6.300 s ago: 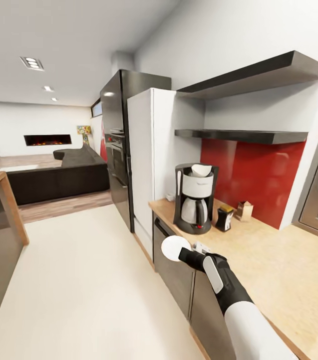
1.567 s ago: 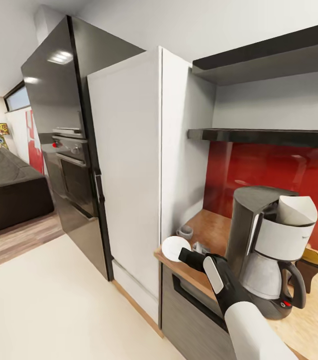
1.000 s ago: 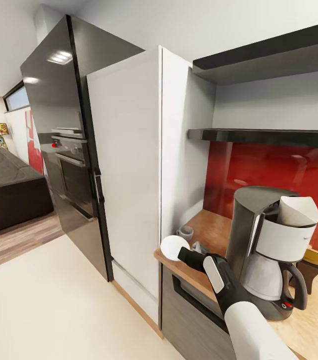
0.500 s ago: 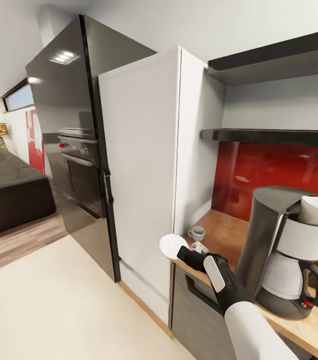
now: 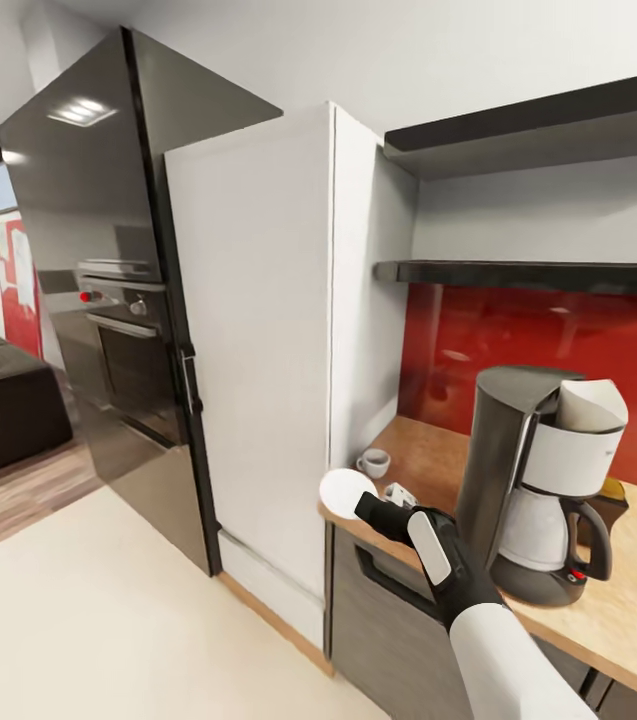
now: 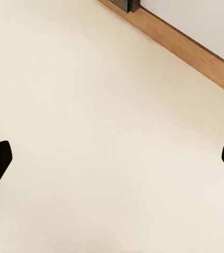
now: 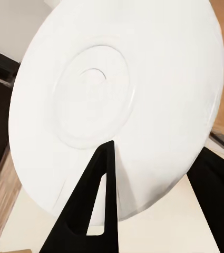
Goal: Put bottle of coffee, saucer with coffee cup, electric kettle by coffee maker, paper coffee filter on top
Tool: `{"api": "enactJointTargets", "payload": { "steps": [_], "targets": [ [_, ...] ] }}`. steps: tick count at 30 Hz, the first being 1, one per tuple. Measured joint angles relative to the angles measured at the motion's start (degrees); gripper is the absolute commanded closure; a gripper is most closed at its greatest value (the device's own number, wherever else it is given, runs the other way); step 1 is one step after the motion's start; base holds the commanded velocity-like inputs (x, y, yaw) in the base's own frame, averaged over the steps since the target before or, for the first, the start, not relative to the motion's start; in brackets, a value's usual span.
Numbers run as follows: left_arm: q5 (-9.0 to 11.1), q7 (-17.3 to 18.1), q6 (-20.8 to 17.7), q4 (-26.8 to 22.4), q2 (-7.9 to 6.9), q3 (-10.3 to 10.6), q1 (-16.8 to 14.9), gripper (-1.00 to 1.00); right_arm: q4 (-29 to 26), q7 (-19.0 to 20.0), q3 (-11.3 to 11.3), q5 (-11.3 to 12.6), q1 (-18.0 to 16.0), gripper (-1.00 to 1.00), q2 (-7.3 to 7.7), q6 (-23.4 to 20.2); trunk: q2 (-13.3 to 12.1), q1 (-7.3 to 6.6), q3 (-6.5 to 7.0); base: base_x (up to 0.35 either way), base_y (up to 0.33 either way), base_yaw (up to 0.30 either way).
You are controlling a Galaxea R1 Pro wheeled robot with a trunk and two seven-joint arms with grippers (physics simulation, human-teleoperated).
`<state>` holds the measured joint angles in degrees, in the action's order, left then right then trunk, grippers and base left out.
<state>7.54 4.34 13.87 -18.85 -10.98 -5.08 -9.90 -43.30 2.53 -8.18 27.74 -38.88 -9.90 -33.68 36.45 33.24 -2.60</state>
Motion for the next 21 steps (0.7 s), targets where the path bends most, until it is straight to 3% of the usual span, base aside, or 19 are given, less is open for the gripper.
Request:
{"api": "enactJointTargets", "payload": {
  "steps": [4, 21],
  "targets": [
    [0.0, 0.0, 0.0, 0.0, -0.07, -0.2, 0.0, -1.00, 0.0, 0.0, 0.0, 0.0, 0.0, 1.00, 0.00, 0.0, 0.0, 0.00, 0.16, -0.144, 0.227, -0.233],
    [0.0, 0.0, 0.0, 0.0, -0.01, -0.3, 0.0, -1.00, 0.0, 0.0, 0.0, 0.0, 0.0, 1.00, 0.00, 0.0, 0.0, -0.01, 0.82, 0.016, 0.221, -0.233]
  ]
}}
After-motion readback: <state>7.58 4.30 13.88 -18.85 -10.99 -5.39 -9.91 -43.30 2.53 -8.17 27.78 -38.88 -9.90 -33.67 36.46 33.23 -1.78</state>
